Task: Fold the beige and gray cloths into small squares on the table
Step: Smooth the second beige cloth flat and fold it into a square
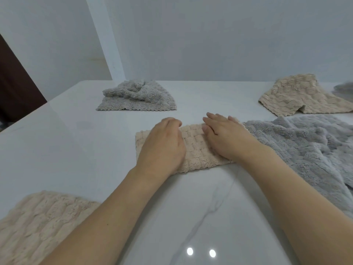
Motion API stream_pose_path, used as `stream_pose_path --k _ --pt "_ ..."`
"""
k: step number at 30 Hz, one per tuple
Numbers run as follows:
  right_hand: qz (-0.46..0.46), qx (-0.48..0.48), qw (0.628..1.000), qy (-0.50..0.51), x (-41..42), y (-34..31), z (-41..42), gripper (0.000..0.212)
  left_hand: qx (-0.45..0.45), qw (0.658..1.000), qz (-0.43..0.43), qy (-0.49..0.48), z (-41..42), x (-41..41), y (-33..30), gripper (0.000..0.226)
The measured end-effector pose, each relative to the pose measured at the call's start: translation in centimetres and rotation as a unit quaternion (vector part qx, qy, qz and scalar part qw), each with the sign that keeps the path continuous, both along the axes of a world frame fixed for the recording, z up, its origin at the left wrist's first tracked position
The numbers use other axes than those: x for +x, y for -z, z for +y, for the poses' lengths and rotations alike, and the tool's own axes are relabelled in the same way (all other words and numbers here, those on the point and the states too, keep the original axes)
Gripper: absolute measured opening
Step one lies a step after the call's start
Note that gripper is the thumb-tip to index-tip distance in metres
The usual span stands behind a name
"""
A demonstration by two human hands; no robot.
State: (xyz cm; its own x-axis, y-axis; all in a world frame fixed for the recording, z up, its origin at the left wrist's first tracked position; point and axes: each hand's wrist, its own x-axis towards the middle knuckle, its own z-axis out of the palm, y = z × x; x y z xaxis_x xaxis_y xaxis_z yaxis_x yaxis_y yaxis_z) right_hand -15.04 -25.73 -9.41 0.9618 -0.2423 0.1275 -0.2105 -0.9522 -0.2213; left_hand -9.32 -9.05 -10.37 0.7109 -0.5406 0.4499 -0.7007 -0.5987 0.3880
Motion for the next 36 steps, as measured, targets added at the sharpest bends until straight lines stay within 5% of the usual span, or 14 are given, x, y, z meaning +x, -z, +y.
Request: stream_pose_path --k 8,29,32,36 --pt "0.061 0.0 0.998 0.01 -0.9 2.3 -0.8 0.055 0.235 0.969 0.073 -0.014 -1.2 -0.9 1.9 0.06" --pt "0.056 0.003 0.996 0.072 -1.4 1.7 -2.3 0.054 0.305 0.933 0.122 -0.147 2.8 -0.3 0.0 0.063" --pt "-0.002 0.002 1.0 0.027 -0.8 1.0 -1.1 0.052 0.259 0.96 0.05 -0.091 0.6 -0.9 -0.7 0.059" --pt "0.046 0.0 0.999 -0.02 -0.5 2.1 -0.3 0.053 0.253 0.964 0.074 -0.036 -1.3 -2.2 1.0 0.057"
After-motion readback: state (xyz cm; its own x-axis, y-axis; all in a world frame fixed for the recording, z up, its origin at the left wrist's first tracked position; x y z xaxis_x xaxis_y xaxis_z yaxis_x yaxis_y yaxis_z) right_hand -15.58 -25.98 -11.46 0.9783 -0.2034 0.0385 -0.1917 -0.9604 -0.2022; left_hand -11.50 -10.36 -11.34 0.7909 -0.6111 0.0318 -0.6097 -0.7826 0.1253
